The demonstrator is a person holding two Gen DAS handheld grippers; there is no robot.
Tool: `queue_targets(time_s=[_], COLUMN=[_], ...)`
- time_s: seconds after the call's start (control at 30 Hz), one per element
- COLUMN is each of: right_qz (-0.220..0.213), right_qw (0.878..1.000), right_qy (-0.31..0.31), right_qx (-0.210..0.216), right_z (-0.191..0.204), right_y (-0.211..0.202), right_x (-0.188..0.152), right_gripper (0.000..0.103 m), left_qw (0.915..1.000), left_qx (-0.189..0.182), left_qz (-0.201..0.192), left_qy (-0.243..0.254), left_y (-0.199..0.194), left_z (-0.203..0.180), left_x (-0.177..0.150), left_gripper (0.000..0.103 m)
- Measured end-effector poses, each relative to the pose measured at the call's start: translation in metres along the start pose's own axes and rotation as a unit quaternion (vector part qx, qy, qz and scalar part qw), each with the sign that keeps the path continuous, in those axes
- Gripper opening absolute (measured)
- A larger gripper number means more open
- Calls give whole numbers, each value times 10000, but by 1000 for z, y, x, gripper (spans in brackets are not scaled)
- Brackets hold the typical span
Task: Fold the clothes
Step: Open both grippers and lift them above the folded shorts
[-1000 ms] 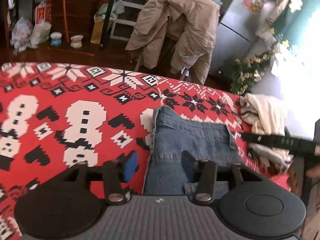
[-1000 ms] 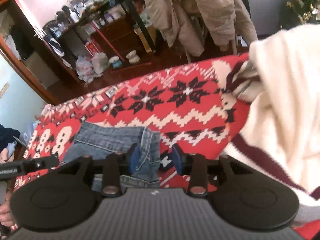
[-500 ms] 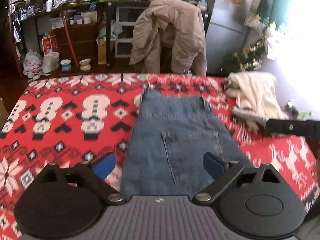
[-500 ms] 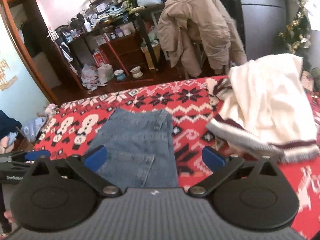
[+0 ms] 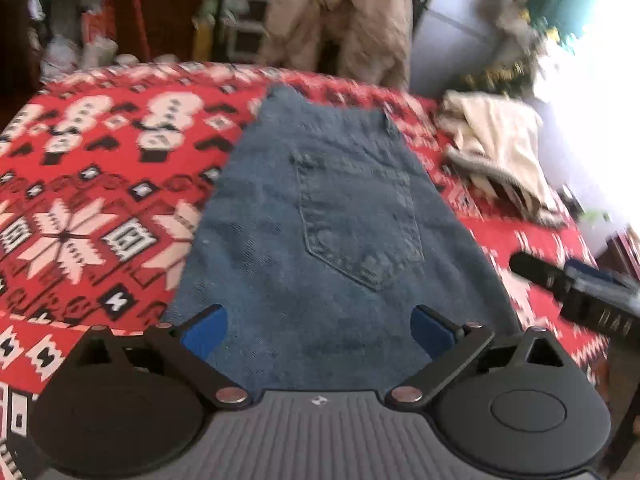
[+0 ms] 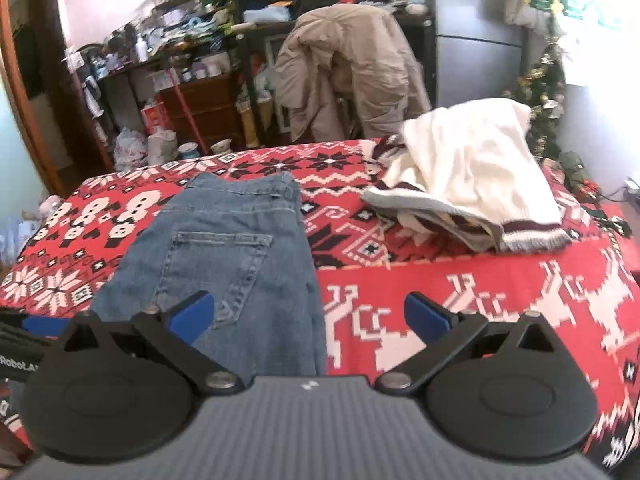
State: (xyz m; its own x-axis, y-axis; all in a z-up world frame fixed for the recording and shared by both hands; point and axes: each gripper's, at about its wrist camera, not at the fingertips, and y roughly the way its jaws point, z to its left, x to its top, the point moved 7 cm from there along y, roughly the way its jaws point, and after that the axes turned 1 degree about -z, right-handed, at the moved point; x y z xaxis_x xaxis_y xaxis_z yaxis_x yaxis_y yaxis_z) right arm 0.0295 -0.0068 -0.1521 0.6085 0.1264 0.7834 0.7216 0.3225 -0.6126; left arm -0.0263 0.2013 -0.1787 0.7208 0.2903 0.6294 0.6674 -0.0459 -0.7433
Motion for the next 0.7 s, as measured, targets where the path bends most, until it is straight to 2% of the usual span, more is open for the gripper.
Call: queue_targets(time_s=[0.07,0.13,0.2,0.27,0.4,0.47,0.53,0.57,0.6,0.63,0.67,0.7], right_qz=[-115,-65,-136,-234,-373,-386,-422,-436,-447,-420,-378,-312], right_qw=[9998,9999,9993,9984,9967,9963,9956,9954,9951,9948,9946,9946], right_qy=[-44,-135,-214,-338,-433,-411,-445,-541,-655,-744,-822,-841], right_qx=[-139,24,286,386,578,649,710,664,596,549,511,529], right_z=[1,6,13,18,21,24,28,31,34,36,38,40], right_y=[0,0,-5,-10,-25,-33,-38,-39,-38,-36,-33,-30], right_x=[-12,-23,-31,-37,-45,-44,-46,-47,-49,-51,-52,-54], right_gripper=[102,102,102,102,102,102,102,96,86,79,63,42], left_qw=[9990,9965,9970,9981,9972,9954,9932,9920,9914,9907,9900,9906], left_qx=[181,343,282,200,30,45,301,407,434,460,484,469], left_qz=[-297,-534,-386,-382,-747,-957,-1118,-1187,-1232,-1277,-1319,-1287], left_qy=[278,541,603,429,94,-17,-69,-92,-96,-100,-103,-56], left_y=[-6,-11,-9,-12,-24,-27,-26,-26,-24,-23,-21,-19], left_z=[-5,-10,-12,-6,1,5,10,12,14,15,17,16], left_x=[-4,-9,-17,-23,-28,-30,-30,-29,-30,-30,-31,-33], left_gripper=[99,100,100,100,100,100,99,96,93,87,79,73])
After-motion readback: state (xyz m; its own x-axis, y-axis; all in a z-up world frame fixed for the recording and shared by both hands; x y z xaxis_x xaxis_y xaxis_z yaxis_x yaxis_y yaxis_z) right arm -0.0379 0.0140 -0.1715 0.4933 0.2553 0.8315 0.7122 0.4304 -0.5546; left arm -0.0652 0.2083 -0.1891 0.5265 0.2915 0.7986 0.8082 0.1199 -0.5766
